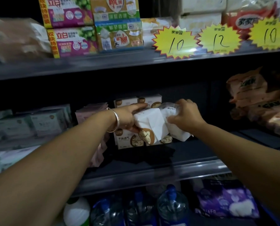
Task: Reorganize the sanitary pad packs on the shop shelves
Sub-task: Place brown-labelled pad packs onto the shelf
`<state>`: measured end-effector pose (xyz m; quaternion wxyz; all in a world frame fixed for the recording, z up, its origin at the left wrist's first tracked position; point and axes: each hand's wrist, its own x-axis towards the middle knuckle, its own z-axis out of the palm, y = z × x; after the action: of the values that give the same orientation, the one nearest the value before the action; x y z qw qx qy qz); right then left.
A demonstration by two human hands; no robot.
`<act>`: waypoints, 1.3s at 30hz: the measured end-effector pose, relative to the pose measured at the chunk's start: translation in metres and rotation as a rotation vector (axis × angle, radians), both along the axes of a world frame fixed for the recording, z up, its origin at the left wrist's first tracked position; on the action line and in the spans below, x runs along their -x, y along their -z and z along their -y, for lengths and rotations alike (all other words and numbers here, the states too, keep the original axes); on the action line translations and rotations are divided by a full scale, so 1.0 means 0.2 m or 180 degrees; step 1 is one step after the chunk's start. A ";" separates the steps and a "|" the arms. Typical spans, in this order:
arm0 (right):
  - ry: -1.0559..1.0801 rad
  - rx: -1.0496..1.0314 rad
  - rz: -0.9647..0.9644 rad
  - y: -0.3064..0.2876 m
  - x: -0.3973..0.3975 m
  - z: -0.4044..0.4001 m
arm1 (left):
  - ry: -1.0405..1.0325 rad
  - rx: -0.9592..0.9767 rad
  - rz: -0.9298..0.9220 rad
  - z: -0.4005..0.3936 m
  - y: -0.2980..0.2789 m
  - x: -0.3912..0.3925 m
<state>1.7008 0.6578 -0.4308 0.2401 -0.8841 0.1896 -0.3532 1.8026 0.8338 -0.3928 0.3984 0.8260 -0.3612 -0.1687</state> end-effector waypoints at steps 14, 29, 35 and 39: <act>-0.0353 -0.0315 0.0024 -0.04 0.04 0.00 | 0.0482 -0.1251 0.1788 0.01 -0.03 -0.03; -0.0450 -0.0581 0.0100 -0.05 -0.04 0.02 | 0.0173 -0.1007 0.0914 -0.01 -0.01 -0.09; -0.0148 0.0191 0.0010 -0.11 -0.08 0.06 | -0.0388 -0.1201 0.1871 -0.03 -0.16 -0.21; -0.0252 0.0284 -0.0011 -0.10 -0.15 0.08 | -0.0821 -0.1487 0.2485 0.01 -0.15 -0.32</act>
<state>1.7300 0.6418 -0.4103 0.2139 -0.9013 0.1390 -0.3501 1.8664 0.8312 -0.3631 0.0540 0.9333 -0.3308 0.1286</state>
